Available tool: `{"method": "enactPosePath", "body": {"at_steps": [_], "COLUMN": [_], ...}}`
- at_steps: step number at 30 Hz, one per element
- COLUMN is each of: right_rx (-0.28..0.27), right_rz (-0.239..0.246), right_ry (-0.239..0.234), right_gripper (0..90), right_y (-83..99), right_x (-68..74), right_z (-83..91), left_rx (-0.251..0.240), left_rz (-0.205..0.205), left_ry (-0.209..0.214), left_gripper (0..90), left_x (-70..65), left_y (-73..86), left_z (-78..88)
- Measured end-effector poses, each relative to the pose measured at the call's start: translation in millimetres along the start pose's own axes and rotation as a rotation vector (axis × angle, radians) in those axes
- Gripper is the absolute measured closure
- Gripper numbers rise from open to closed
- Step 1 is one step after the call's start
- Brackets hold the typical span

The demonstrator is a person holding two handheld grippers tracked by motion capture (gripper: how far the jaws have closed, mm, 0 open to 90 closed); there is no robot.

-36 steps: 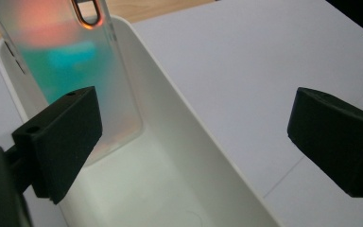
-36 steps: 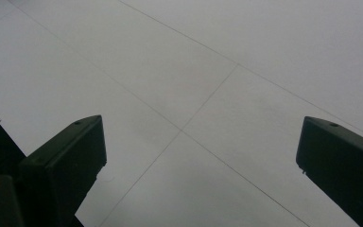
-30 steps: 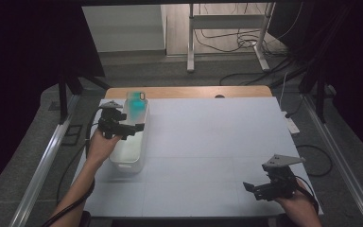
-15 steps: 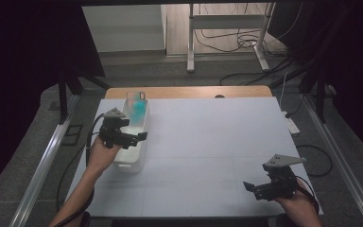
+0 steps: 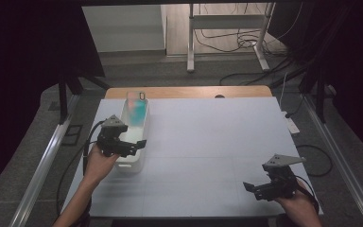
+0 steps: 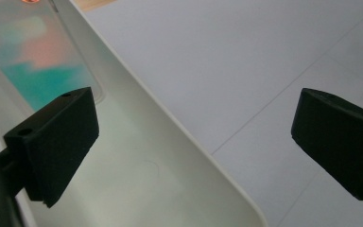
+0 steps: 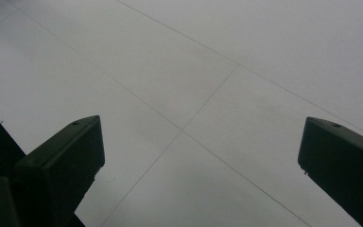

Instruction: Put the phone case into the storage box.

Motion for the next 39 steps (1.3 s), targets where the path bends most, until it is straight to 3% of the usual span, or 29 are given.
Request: {"method": "enactPosePath", "body": {"at_steps": [23, 39], "right_rx": [0.0, -0.001], "right_rz": [0.002, 0.0], "right_ry": [-0.002, -0.001], "right_gripper": [1.1, 1.1], "right_y": [0.0, 0.1], "right_x": [0.1, 0.0], "right_z": [0.0, -0.1], "left_rx": [-0.001, 0.013], "left_rz": [-0.017, -0.002], "left_ry": [0.002, -0.005], "left_gripper": [2.1, 1.9], "left_x": [-22.1, -25.0], "left_y": [25.0, 40.2], "left_z": [20.9, 37.3]}}
Point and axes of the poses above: each handheld gripper's, and its own axes: z roughly backward along the jaws, y roughly out of its underside, x roughly to its left, the point moved 4 cm from there along -z, roughly forward along the jaws, and after that the axes turned 10 degrees about -x, right-handed, at the moved point
